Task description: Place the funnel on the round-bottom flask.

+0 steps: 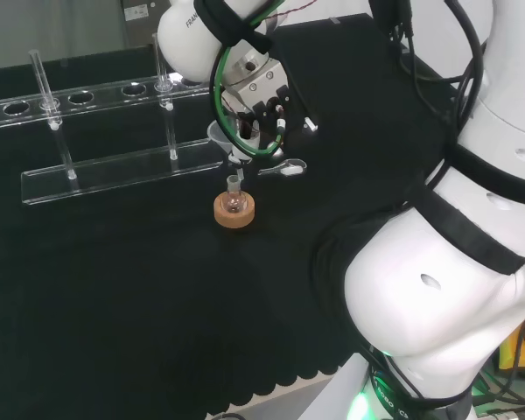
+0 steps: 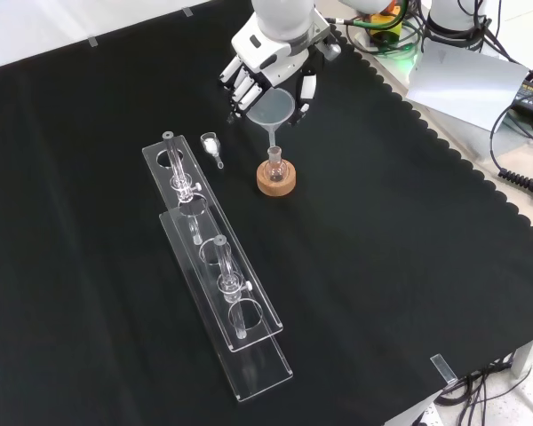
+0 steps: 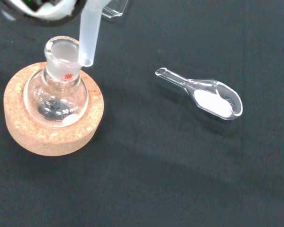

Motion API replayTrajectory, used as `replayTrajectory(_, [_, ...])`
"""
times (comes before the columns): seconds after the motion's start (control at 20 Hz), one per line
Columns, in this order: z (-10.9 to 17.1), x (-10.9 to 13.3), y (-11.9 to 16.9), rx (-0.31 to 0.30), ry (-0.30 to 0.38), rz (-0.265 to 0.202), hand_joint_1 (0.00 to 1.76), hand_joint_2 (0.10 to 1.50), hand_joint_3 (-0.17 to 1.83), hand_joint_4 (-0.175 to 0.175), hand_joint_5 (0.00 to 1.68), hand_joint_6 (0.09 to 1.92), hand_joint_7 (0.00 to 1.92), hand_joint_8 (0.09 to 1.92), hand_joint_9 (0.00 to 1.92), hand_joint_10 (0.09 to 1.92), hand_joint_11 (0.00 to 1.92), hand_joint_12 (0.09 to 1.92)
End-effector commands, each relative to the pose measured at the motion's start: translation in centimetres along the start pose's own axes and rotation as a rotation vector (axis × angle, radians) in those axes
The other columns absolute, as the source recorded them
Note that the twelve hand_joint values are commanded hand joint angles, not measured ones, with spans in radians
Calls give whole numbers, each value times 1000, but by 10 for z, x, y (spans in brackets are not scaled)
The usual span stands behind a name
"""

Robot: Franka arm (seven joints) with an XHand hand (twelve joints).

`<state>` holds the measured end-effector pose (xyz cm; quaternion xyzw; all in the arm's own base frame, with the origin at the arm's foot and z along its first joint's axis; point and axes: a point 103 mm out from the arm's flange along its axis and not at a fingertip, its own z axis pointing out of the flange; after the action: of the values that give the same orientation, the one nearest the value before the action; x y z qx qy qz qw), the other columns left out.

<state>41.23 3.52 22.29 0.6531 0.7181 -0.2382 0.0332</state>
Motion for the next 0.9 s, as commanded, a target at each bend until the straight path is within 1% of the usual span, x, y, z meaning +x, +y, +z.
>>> replayTrajectory(0.05, [0,0,1,1,1,-1,762,670,560,-71,522,201,539,800,864,678,419,1328])
replayTrajectory(0.7, [-5,3,1,-15,10,7,761,670,563,-71,516,217,538,803,862,682,420,1328])
replayTrajectory(0.9, [-11,13,-2,-20,6,-2,760,670,564,-71,514,221,537,804,861,682,420,1328])
